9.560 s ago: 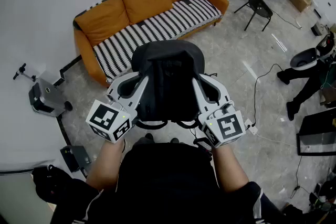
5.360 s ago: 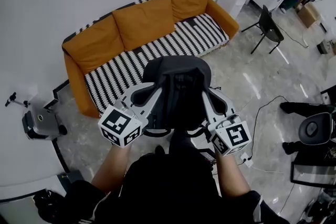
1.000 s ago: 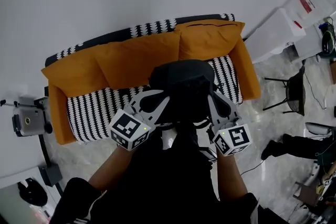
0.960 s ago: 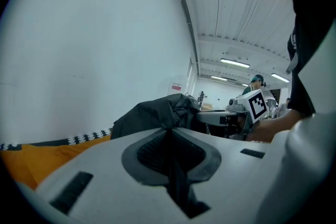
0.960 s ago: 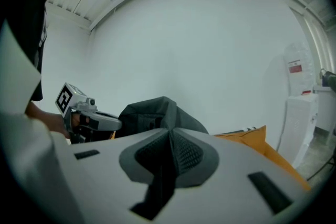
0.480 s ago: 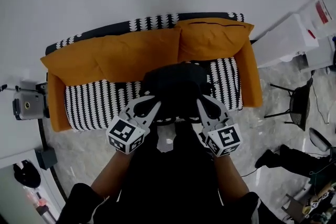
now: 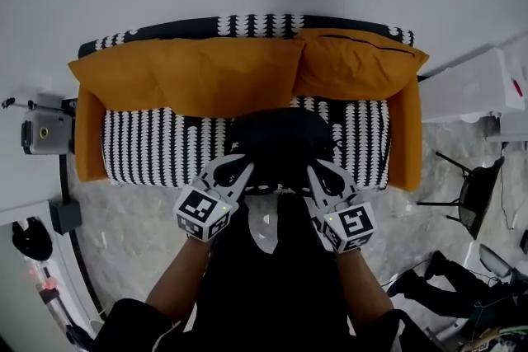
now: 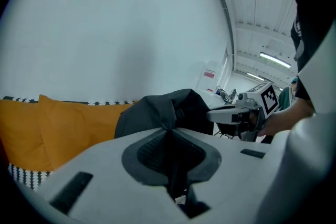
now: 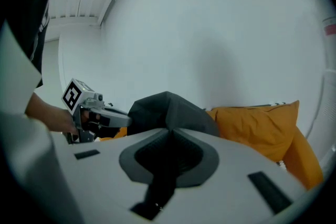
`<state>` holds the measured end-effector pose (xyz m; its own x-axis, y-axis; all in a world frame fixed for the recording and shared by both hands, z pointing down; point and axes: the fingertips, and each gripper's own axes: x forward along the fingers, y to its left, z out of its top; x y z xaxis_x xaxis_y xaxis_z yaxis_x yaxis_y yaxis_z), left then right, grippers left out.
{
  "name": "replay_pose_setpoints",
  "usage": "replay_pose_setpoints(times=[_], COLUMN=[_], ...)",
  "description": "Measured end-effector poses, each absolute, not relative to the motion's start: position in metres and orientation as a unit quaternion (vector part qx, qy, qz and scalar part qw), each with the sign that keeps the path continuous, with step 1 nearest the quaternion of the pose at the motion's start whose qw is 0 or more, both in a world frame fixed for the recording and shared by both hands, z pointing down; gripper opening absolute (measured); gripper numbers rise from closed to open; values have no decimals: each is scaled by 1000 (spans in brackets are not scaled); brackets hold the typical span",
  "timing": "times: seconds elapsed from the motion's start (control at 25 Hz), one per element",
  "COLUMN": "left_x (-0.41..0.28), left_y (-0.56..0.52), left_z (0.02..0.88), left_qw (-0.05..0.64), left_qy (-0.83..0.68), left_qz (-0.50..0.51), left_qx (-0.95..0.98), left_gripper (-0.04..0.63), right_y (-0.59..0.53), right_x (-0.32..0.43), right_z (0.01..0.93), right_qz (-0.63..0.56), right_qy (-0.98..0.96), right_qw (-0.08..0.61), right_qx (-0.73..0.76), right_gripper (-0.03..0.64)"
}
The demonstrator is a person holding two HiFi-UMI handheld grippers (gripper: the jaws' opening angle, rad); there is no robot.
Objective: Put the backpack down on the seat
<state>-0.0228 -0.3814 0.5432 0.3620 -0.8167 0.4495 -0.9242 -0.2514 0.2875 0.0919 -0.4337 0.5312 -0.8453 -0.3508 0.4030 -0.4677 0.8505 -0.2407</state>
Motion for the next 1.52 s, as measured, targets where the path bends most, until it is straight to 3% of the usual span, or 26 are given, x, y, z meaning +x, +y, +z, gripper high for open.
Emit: replay_pose_setpoints(times=[0.64, 1.52], left_x=[-48, -71], left_y=[-406, -469], left_z=[618, 638], left_qw=[297, 270], left_qy=[-592, -641], left_qz=[111, 88], left_qx=[741, 714], left_gripper=[40, 40], right_y=[-460, -528], right_x=[64, 35], right_z=[607, 631], right_qz=[196, 149], right_qy=[-942, -958], right_qw=[218, 198], right_qx=[163, 142], right_gripper=[38, 38])
